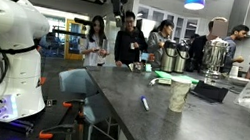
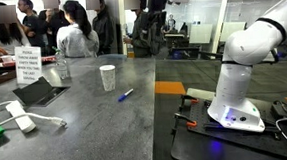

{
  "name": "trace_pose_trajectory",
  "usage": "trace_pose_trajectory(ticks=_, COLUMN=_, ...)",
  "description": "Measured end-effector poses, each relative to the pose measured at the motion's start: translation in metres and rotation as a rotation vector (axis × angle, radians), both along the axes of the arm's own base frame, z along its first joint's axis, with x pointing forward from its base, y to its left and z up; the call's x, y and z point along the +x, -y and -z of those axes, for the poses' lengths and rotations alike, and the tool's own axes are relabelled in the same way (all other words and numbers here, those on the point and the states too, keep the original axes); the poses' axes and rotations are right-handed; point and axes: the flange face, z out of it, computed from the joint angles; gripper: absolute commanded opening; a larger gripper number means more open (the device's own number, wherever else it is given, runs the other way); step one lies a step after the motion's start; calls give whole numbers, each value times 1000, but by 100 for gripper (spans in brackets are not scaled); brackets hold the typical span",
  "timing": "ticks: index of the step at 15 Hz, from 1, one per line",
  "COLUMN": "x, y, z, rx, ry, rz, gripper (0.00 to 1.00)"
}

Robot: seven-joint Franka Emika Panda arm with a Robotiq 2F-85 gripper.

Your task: Put the blue sharpie in the cup

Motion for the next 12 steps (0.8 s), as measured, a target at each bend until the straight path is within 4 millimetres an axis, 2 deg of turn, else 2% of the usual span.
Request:
trace_pose_trajectory(ticks=6, x=92, y=16, z=86, rx=121, ry=-68, rz=288, gripper=100)
trace_pose_trajectory(ticks=9, x=120, y=19, z=122, rx=183, ry=-51, rz=430, gripper=100)
trace_pose_trajectory(ticks=12, x=134, y=26, z=151, rx=222, ry=-40, rz=589, gripper=100)
